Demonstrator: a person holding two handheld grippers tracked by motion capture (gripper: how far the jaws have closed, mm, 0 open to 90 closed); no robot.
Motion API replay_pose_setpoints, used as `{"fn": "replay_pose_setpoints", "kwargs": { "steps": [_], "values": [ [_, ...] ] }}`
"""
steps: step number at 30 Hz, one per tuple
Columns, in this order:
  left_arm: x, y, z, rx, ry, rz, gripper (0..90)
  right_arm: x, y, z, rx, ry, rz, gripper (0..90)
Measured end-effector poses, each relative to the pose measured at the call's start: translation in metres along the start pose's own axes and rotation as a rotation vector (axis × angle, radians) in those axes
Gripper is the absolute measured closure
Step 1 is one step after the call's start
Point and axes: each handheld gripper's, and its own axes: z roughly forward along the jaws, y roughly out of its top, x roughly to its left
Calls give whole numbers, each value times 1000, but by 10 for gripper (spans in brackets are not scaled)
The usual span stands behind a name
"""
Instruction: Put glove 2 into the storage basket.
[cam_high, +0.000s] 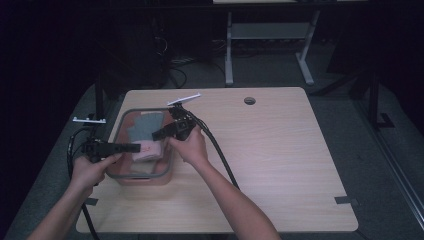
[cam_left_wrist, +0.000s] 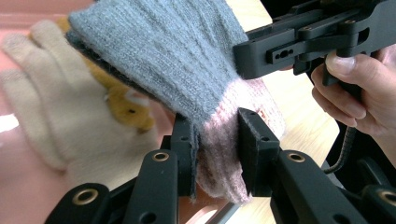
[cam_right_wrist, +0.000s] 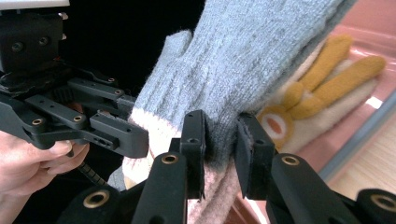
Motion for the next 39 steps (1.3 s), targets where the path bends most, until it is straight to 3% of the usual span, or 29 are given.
{"fn": "replay_pose_setpoints", "kwargs": {
  "steps": [23,30,34,39],
  "values": [
    [26,-3,2,48,61,-30,717,-11,0,34,31,5,28,737],
    [33,-6,10,86,85,-15,718,-12,-1,40,63,-47,7,713],
    [34,-6,13,115,143,-4,718,-9,-1,38,68,-95,-28,709],
    [35,-7,18,158,183,8,713,-11,0,28,60,-88,-39,696]
  ]
}}
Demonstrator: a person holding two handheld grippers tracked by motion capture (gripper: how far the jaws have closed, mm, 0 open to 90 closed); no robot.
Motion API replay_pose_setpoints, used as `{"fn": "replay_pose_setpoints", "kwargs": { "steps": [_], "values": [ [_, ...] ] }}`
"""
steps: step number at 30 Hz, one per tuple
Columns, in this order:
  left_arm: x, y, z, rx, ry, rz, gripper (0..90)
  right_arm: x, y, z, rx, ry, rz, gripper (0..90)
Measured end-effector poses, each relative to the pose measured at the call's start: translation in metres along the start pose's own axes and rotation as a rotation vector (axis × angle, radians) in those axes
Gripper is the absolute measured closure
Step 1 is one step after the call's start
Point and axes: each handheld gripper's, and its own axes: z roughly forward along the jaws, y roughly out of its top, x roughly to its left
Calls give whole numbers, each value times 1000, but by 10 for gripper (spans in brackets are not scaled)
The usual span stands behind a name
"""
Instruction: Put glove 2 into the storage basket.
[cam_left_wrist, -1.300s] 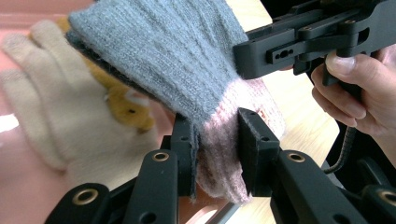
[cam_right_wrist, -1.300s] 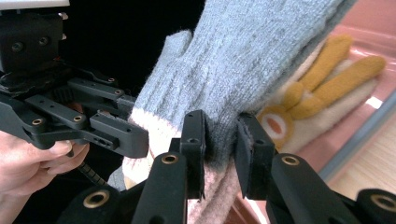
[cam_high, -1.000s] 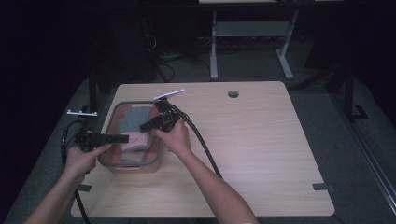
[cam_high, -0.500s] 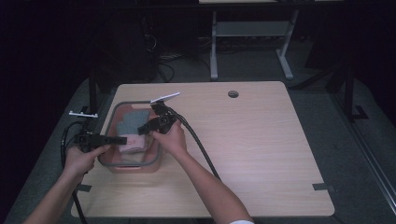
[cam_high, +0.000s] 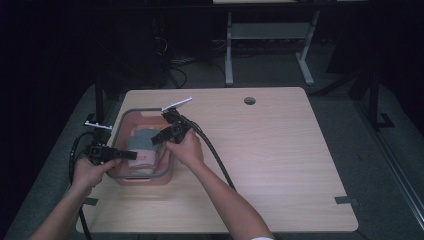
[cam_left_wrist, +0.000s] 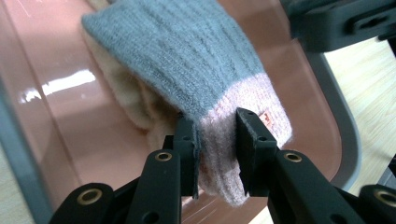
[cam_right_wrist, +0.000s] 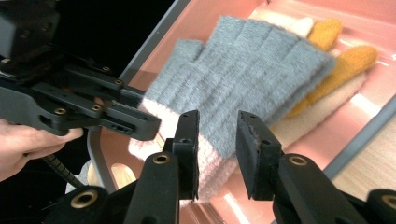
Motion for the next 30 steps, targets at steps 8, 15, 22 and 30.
{"fn": "replay_pose_setpoints", "kwargs": {
  "steps": [8,15,22,30],
  "values": [
    [-1,3,-2,9,44,19,578,1,0,-8,-17,16,-2,681],
    [-4,8,-9,-13,63,22,506,-2,0,-15,-27,23,2,666],
    [-11,16,-16,-42,63,23,486,-7,-4,-27,-50,29,21,646],
    [-16,24,-21,-85,44,10,486,-13,-7,-41,-66,28,30,615]
  ]
}}
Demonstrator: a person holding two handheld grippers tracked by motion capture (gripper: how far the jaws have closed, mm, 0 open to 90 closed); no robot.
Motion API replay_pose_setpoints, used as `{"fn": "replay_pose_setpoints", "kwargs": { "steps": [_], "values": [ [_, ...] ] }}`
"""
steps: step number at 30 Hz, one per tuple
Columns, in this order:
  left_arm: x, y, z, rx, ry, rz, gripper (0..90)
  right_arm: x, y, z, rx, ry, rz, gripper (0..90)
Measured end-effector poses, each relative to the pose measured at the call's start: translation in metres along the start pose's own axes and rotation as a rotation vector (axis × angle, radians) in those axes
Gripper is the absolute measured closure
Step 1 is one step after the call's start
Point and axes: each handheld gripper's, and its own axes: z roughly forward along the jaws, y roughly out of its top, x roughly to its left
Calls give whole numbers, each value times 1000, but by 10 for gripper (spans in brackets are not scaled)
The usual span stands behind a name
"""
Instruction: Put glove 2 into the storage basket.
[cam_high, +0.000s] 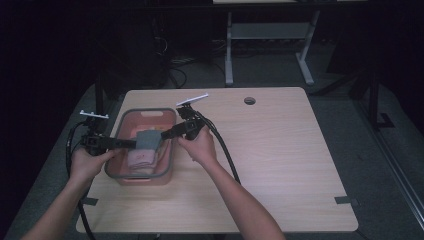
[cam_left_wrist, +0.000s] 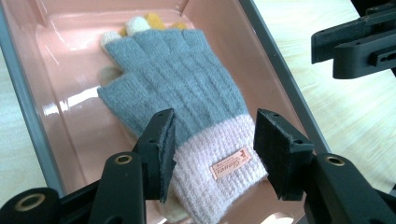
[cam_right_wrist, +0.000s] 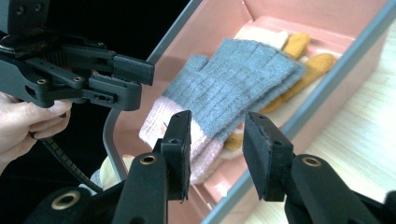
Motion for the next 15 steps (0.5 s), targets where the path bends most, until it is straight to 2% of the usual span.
{"fn": "replay_pose_setpoints", "kwargs": {
  "steps": [8,11,15],
  "values": [
    [-7,2,-2,-32,-18,1,470,-5,-1,-18,-22,-12,-4,592],
    [-12,4,-1,-34,-27,19,460,-8,-3,-28,-40,-20,2,584],
    [-17,5,1,-46,-41,22,447,-11,-5,-35,-45,-30,1,578]
  ]
}}
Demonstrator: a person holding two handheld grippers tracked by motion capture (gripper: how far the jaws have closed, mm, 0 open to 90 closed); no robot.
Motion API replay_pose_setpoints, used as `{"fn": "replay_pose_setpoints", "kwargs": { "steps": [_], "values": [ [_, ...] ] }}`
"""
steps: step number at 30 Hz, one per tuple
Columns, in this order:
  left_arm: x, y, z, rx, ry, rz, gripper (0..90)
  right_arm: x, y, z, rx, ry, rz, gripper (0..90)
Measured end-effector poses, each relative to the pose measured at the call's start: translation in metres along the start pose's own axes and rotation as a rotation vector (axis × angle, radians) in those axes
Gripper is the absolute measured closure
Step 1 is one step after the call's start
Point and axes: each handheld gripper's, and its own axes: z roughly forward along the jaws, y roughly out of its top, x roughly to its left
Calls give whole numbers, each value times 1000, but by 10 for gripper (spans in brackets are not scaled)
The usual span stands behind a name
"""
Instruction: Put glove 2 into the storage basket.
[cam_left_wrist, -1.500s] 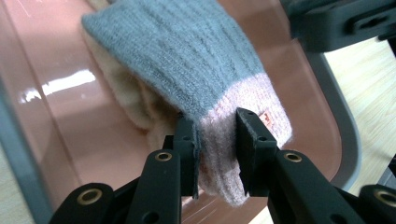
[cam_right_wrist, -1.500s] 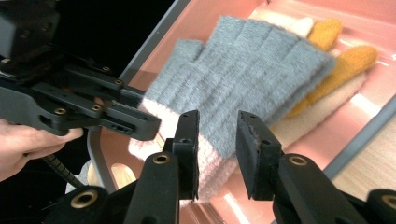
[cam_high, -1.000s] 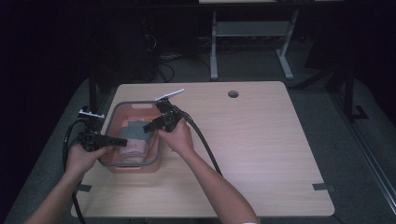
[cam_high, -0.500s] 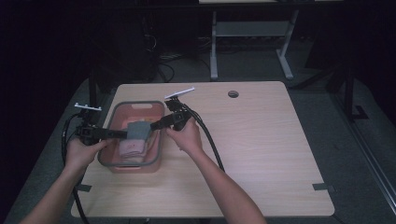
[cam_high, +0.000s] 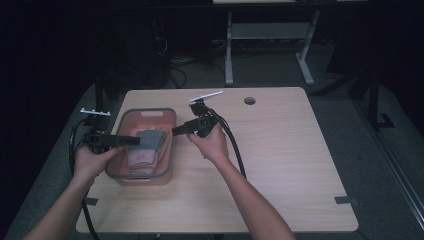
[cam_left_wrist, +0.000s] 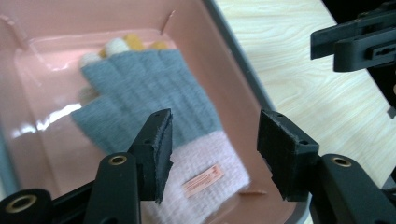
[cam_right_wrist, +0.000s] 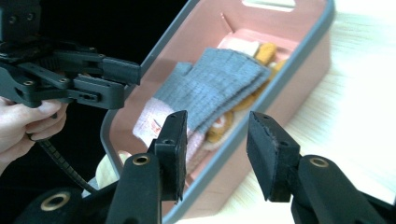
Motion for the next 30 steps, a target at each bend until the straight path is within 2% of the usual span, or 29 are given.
{"fn": "replay_pose_setpoints", "kwargs": {
  "steps": [5,10,19,22,30],
  "values": [
    [-9,4,5,-2,-13,14,414,-6,-3,-14,-14,-16,1,555],
    [-19,7,10,8,-29,50,406,-13,-6,-25,-35,-24,13,539],
    [-35,12,22,11,-49,71,386,-24,-13,-41,-55,-41,19,533],
    [-42,14,27,7,-70,71,374,-29,-16,-51,-70,-45,33,526],
    [-55,18,38,22,-77,94,339,-38,-23,-67,-79,-58,51,514]
  ]
}}
